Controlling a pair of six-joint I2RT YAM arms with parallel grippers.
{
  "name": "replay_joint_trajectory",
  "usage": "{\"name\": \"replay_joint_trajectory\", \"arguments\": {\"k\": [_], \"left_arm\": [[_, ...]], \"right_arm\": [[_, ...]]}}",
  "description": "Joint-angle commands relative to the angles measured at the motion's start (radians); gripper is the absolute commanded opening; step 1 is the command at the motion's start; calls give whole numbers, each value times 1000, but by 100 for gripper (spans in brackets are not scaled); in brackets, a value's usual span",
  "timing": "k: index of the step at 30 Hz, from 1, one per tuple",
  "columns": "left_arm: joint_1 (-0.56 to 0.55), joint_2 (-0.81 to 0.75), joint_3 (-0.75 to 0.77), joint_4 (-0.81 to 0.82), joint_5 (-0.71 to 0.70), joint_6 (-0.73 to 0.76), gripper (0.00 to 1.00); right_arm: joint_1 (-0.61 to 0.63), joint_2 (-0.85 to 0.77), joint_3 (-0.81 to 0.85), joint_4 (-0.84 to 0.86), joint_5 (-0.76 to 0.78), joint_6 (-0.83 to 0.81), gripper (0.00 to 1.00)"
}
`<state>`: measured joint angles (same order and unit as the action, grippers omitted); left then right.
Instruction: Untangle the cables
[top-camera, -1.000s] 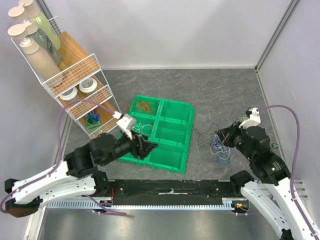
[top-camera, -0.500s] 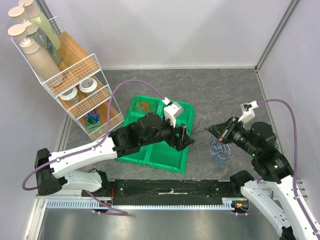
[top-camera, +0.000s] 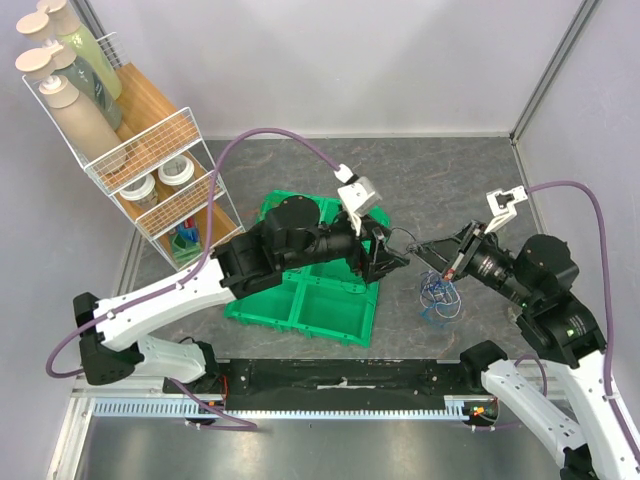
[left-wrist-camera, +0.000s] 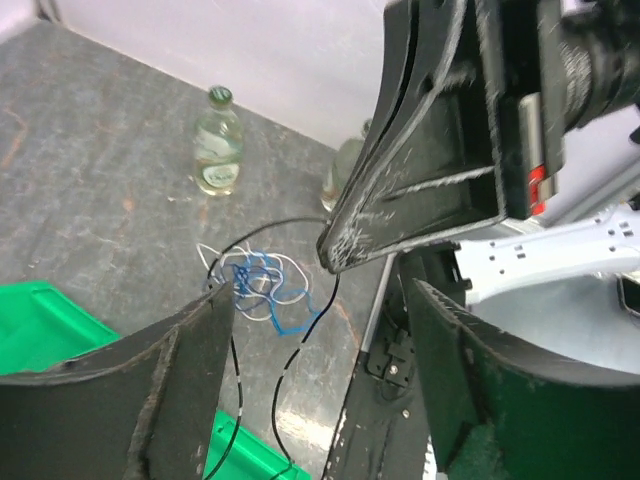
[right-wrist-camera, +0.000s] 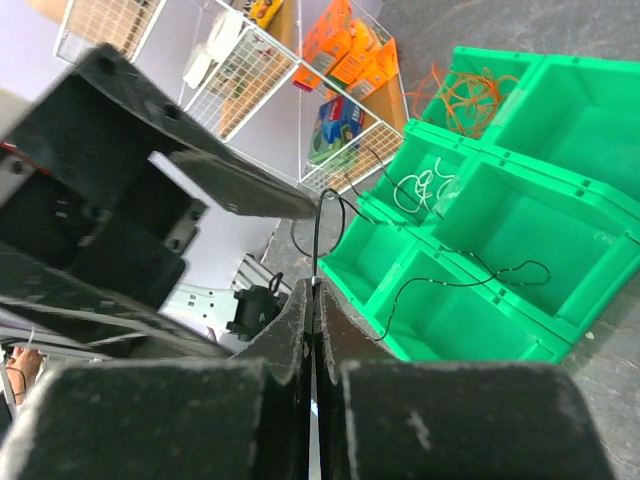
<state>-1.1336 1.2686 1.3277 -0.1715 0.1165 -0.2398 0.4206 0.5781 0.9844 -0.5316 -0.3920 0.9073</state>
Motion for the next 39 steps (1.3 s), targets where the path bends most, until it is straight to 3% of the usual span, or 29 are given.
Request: {"name": "replay_joint_trajectory", "arguments": {"k": [1,7,10,14,15,16,18,20,27,39], "left_arm": [[3,58,27,-63,143,73,68],[5,23,-47,-25,92,57,59],[5,11,-59,-17,83,60,18],[5,-21,-90,-31,2,56,2],[3,-37,-100,-36,-17,51,2],[5,-49,-110,-37,-29,45,2],[5,-95,-131,-46,-79,11,2],[5,-139,-156,-56,-138,-24,2],[5,-261,-209,-141,-232,-76,2],[3,-299,-295,-230,-184,-229,2]], "right_arm": [[-2,0,76,28,-44,-35,0],[0,8,89,31,-54,-35,0],[-2,2,86,33,-53,-36,0],[1,-11,77,28,-45,-38,0],[-2,-17,73,27,-41,-41,3],[-2,-20,71,19,-35,-45,16],[-2,-24,76,-26,-1,-85,54],[-2,-26,106,-103,68,-131,69],[-2,-49,145,-232,258,-197,83],[-2,-106,70,-249,291,-176,82]]}}
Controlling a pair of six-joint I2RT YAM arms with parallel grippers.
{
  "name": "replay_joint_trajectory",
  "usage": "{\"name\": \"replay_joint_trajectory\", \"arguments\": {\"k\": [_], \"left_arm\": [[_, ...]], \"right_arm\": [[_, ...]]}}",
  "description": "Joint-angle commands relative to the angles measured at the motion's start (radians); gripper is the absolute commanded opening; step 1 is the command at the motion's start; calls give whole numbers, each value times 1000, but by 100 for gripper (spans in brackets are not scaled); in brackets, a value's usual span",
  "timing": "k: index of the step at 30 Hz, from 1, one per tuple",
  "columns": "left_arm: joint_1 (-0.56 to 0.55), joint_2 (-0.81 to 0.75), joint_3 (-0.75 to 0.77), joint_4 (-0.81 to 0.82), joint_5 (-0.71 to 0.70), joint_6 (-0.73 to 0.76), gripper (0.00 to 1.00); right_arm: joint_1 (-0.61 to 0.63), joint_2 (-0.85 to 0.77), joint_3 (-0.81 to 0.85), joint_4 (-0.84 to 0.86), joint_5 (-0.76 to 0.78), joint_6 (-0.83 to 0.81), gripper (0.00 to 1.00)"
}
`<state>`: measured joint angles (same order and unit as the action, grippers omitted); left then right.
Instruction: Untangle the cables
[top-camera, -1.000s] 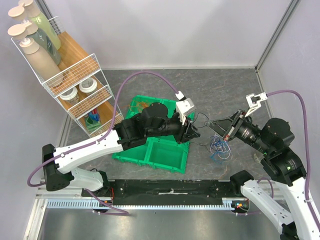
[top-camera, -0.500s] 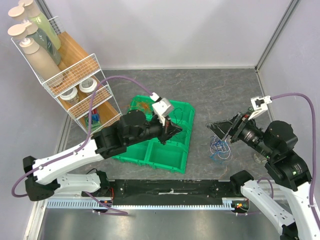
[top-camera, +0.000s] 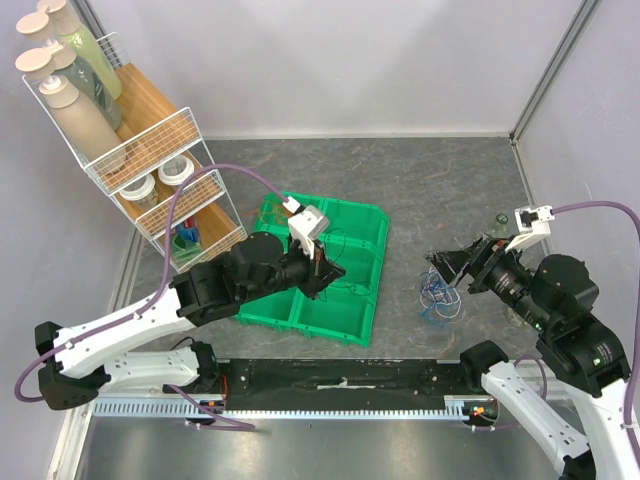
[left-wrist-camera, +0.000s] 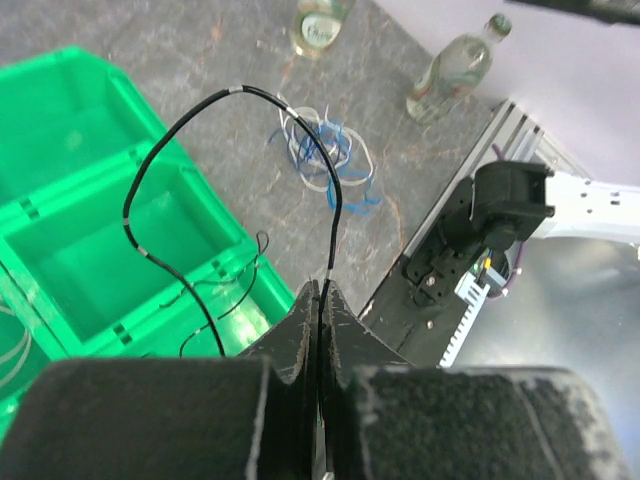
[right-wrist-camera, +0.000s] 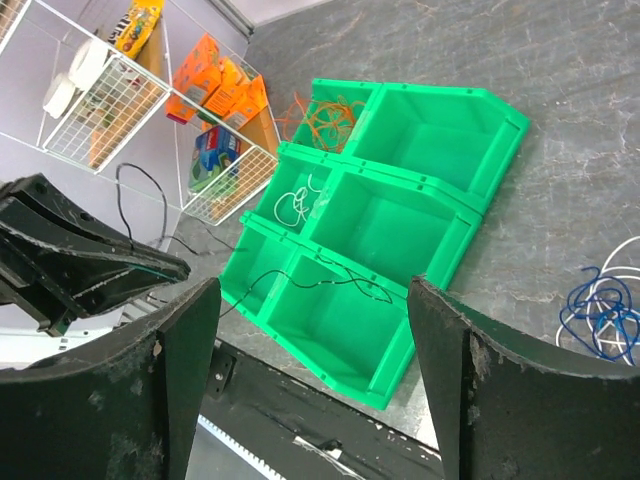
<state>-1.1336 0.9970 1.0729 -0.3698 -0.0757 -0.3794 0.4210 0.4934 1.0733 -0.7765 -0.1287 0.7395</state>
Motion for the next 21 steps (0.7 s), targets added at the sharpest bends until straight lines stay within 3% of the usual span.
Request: {"name": "replay_joint_trajectory", "arguments": {"k": [1,14,21], "left_arm": [[5,-34,-50,-38,7,-101,1],[5,-57,-91,-47,-15,-102,2],[5,64,-195,120,109,-177,2]], "right_arm": [[-1,-26,-22,-4,31,-8,82],[-1,-49,-56,-18,31,0,82],[-2,-59,-62,-30,32,1,82]]}}
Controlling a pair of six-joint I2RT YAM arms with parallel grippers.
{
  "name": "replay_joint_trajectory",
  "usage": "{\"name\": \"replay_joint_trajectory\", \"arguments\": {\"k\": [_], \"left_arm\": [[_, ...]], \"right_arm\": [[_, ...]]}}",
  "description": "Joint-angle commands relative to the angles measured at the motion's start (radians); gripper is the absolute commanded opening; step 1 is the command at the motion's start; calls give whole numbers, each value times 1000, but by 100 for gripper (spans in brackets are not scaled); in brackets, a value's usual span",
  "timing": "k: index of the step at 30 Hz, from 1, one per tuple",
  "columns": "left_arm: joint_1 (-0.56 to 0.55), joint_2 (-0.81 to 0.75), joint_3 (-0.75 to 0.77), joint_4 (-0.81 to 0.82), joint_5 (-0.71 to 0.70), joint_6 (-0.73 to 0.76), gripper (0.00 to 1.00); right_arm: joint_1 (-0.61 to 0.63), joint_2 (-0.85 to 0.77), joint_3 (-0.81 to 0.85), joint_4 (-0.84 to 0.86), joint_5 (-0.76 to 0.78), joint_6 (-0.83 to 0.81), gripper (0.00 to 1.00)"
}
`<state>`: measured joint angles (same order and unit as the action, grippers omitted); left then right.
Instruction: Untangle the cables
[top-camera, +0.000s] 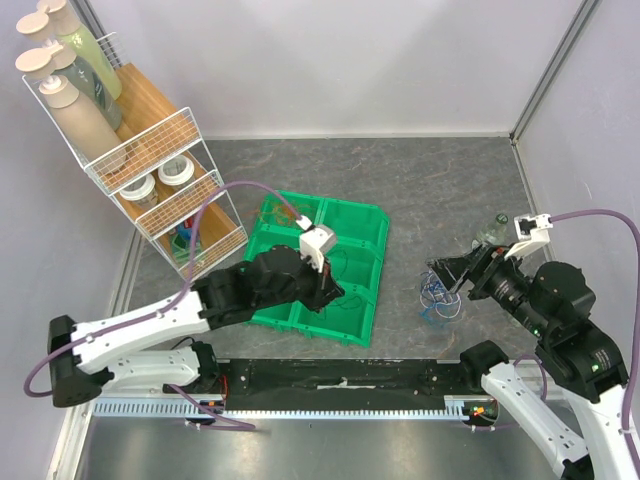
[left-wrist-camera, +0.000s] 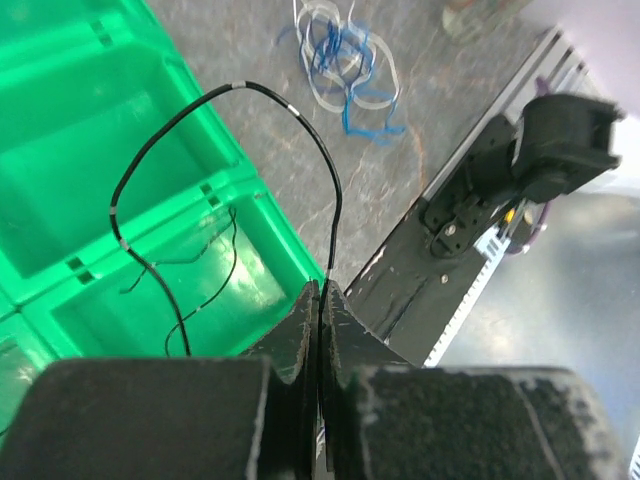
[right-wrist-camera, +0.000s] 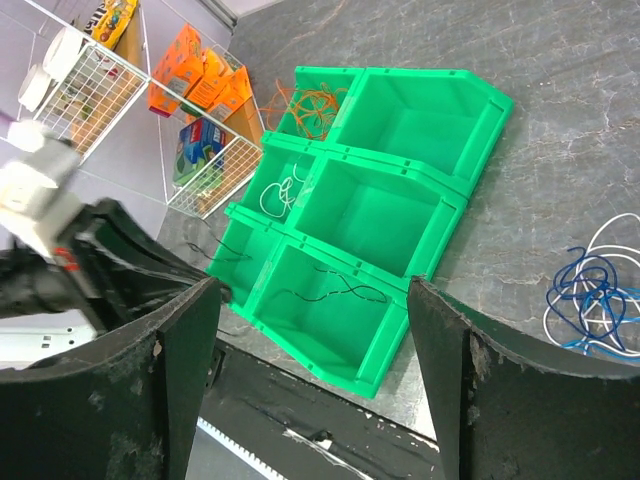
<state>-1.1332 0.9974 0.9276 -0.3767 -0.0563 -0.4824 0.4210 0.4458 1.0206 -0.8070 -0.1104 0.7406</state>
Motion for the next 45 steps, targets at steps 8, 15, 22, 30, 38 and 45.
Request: {"name": "replay_joint_trajectory", "arguments": {"k": [8,15,22,30,38,45], "left_arm": [[3,214,-75,225,182,-211,2],[3,256,-91,275,190,-214,2],[-2,417,-13,407,338,-237,2],[-20,420,-47,458,316,-297,2],[-20,354,-142,397,166,-302,2],[130,279,-144,231,6,-200,2]], "right_arm": [[-2,-22,-17,-12,28,-1,82],[1,-27,-47,-12,28,-6,82],[-2,-27,-80,-1,23,-10,82],[-1,-22,-94,-8,12,-20,82],[-1,-30,-122,-4,-3,-17,82],[-1,8,-160,8,-15,-49,82]]}}
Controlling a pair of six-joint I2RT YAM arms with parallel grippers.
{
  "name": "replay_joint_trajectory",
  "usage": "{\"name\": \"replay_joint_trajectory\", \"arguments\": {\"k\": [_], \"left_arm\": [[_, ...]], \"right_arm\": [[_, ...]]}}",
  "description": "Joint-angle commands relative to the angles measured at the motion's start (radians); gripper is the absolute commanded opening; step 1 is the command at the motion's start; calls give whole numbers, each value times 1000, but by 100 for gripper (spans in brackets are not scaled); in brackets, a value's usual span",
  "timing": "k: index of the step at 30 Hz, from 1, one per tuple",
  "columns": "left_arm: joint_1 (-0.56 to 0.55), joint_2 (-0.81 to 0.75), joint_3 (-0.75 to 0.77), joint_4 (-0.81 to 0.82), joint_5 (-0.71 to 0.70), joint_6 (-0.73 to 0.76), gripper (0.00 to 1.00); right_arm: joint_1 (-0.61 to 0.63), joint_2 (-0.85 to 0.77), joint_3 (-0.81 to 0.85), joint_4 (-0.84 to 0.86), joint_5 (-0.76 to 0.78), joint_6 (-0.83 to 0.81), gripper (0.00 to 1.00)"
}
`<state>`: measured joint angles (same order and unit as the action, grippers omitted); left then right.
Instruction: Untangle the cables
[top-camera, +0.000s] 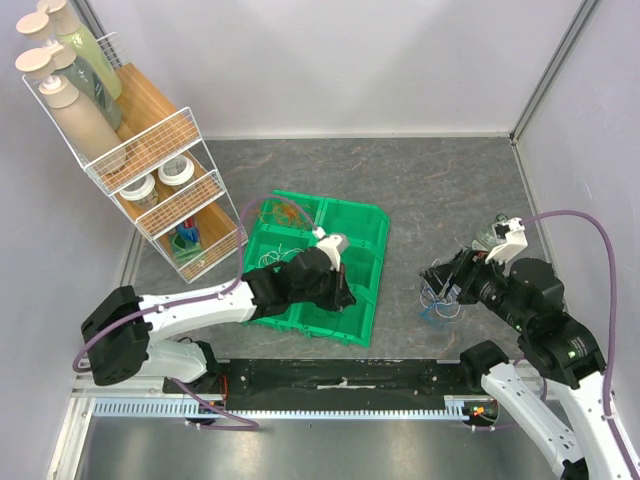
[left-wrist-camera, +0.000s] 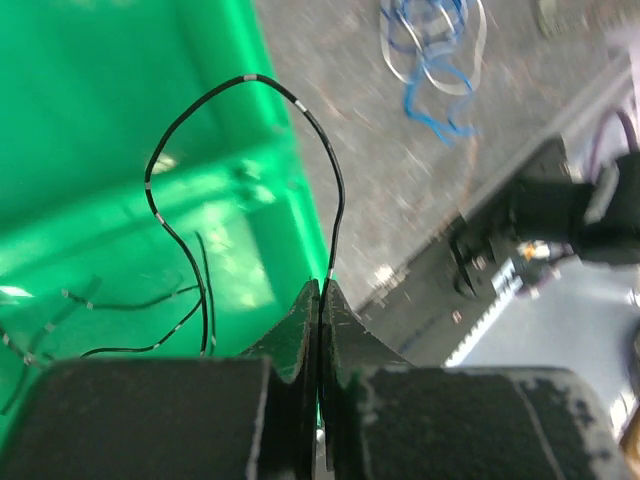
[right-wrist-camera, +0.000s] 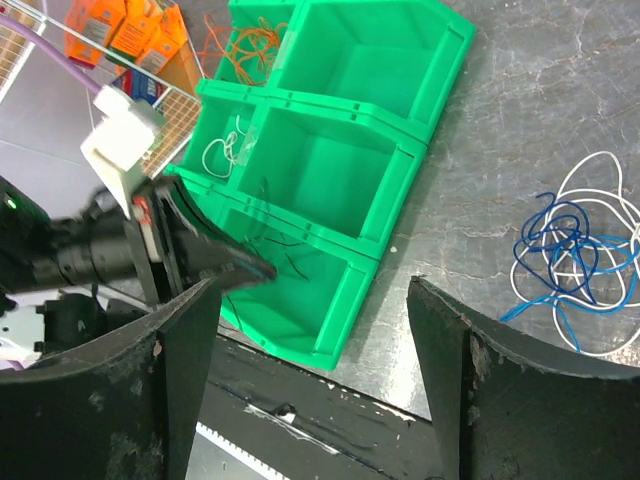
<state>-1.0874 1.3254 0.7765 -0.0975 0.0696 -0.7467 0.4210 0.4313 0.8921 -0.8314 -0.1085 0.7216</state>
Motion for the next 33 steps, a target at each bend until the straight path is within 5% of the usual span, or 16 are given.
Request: {"name": "replay_joint_trajectory", "arguments": {"k": [1,6,12,21,29,31,33], "left_arm": [[104,-51,7,-38,-100,88,1],[146,-6,44,84,177,402,1],[153,98,90,-48,300,633,2],[132,-43,-121,153,329,475,2],[132,89,-76,13,292,359,3],[132,90,-60,-17,270,345,14],[132,72,-45,-65,248,339,35]], "right_arm": [[-2,29,-51,49,-19,-28,82],[-1,86,-116,123,-26,-28,82],[-1,231,-113,150,-62,-19,82],[-2,175,-90,152,4,68,82],[-1,106,-162,130,-56,81,81],[-2,52,-186,124,-31,114,81],[-2,6,-220,143,-17,153,81]]}}
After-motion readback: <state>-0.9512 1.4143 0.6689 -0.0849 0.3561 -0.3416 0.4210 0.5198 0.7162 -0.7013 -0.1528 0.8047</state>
